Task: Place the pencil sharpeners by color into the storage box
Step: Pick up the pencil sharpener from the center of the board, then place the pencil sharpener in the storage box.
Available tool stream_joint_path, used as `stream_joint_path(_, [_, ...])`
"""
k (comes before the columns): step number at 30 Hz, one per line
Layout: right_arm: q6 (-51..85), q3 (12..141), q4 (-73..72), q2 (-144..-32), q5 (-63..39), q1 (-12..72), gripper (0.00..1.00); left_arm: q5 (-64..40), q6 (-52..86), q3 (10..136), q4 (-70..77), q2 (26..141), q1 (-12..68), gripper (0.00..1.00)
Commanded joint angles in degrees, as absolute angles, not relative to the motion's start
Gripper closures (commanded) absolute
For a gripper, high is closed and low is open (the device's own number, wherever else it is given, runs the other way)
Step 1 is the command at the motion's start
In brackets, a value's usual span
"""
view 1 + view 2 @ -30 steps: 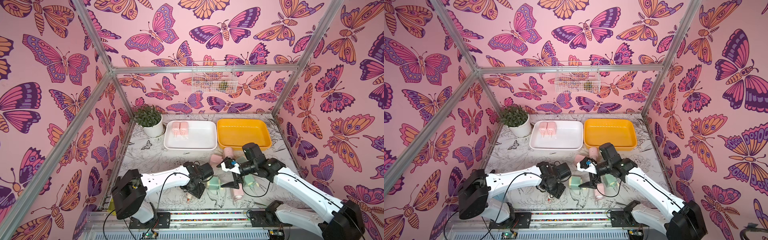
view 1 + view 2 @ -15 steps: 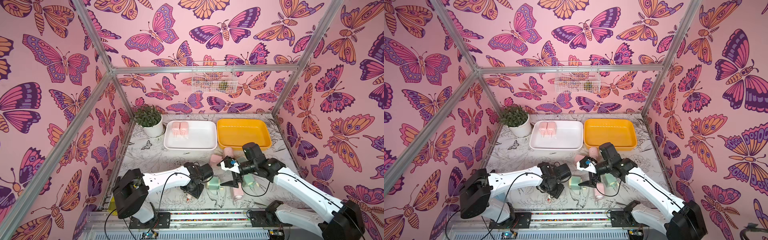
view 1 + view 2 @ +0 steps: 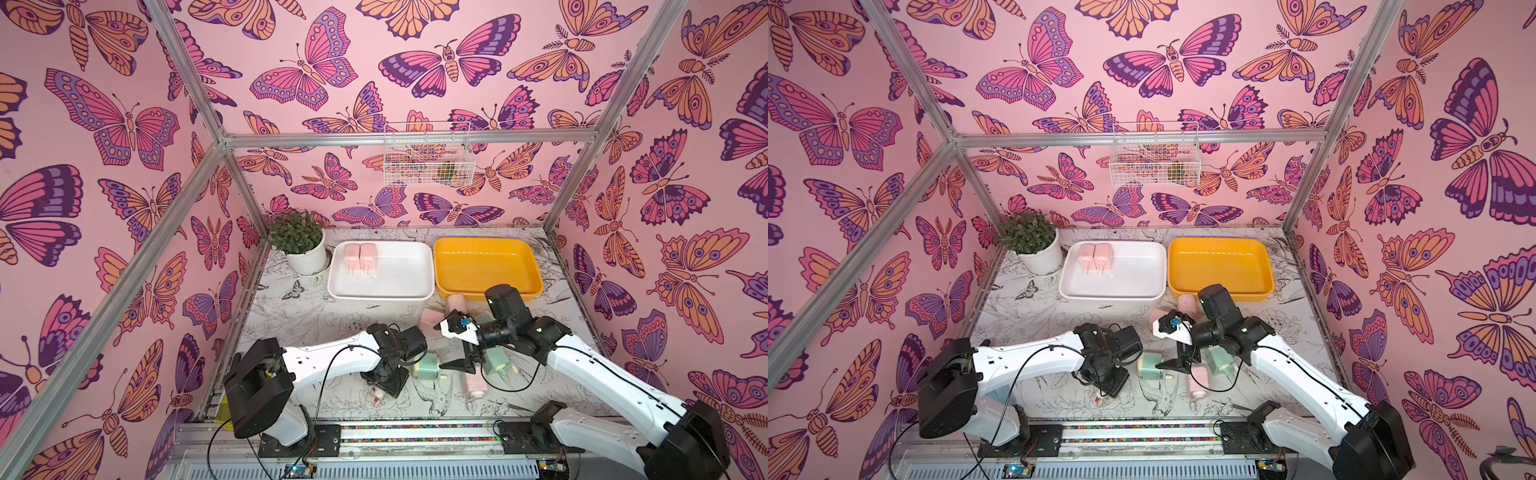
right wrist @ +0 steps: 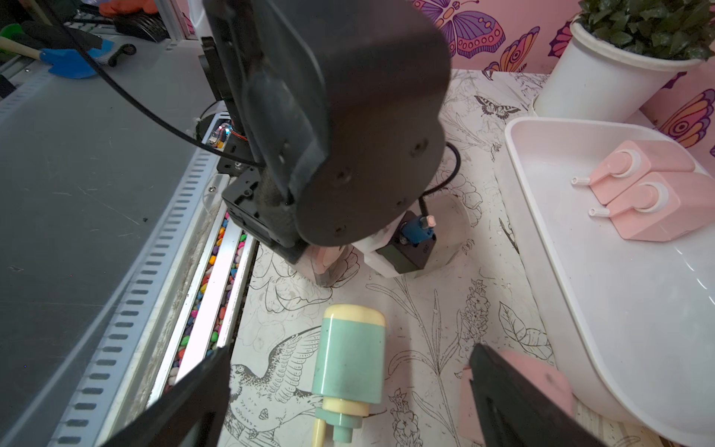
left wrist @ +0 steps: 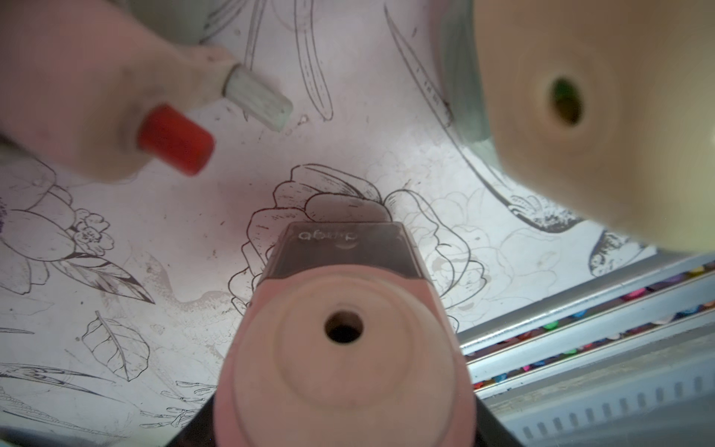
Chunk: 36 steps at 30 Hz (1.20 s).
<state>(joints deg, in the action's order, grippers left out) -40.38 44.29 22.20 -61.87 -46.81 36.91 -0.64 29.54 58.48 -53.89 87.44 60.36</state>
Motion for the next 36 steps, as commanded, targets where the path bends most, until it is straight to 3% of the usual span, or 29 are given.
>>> stream_joint_path(1, [-36.3,44.0,20.1,-61.4,-43.1,37.3,0.01,-1.1,26.9,63.7,-57.7,84.6,60.3,1.00])
stream_joint_path(6, [-32.7,43.9,17.0,-60.7,-41.5,37.3,0.01,1.9,25.6,70.2,-62.5,82.4,59.1,1.00])
stream_joint_path(19, [-22.7,37.5,-9.4,-59.6,-32.1,37.3,0.01,25.4,31.8,88.2,-61.2,87.3,49.5,1.00])
stream_joint_path(27, [-13.5,41.2,-13.4,-65.1,-18.9,37.3,0.01,23.0,28.6,92.5,-49.2,95.9,43.2,1.00])
stream_joint_path(36, [-6.4,43.1,-13.9,-65.8,-10.8,37.3,0.01,24.8,22.5,103.9,-48.6,110.6,38.8,1.00])
